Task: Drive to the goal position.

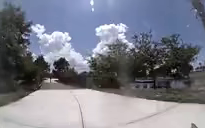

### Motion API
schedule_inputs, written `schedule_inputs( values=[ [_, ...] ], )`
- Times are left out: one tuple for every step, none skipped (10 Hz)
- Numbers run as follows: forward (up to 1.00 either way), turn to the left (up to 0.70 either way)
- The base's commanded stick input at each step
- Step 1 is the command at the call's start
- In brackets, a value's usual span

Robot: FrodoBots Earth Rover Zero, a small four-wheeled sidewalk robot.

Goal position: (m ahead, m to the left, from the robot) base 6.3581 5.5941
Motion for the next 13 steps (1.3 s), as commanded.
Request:
schedule_inputs(
  values=[
    [0.85, 0.34],
    [0.85, 0.34],
    [0.85, 0.34],
    [0.85, 0.34],
    [0.85, 0.34],
    [0.85, 0.34],
    [0.85, 0.33],
    [0.85, 0.16],
    [0.85, 0.00],
    [0.85, 0.00],
    [0.85, 0.00],
    [0.85, 0.00],
    [0.85, 0.00]
  ],
)
